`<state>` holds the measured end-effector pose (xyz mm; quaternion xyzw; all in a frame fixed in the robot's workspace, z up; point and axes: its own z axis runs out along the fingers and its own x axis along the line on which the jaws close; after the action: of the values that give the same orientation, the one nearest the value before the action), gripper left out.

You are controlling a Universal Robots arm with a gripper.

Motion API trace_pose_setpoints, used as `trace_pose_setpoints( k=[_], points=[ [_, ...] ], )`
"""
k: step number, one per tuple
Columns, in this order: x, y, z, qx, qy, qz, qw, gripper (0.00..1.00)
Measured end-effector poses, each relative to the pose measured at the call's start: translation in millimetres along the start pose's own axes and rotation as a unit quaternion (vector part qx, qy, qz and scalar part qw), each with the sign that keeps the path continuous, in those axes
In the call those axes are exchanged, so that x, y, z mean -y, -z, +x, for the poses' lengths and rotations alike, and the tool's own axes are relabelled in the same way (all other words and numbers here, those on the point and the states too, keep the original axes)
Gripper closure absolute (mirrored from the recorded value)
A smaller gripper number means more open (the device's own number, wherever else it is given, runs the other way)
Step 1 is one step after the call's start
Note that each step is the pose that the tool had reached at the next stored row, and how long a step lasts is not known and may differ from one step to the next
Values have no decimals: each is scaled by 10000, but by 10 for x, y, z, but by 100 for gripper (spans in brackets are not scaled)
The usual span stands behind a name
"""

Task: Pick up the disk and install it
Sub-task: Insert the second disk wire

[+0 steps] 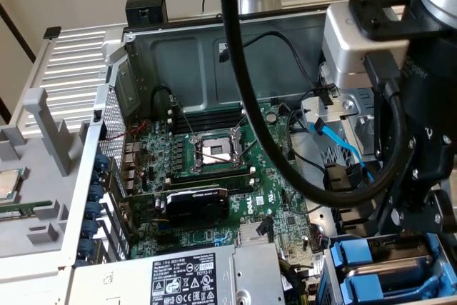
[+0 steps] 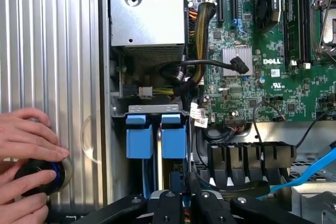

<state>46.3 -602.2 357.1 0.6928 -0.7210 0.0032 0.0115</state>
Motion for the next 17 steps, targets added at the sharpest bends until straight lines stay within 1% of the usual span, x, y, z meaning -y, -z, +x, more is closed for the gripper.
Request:
trace_pose_setpoints(
  k=[3,11,17],
  points=[
    [-2,-20,0,1,-1,9,10000,84],
    [-4,-66,0,0,-1,10,10000,84],
    [-4,-79,9,1,-1,14,10000,84]
  ],
)
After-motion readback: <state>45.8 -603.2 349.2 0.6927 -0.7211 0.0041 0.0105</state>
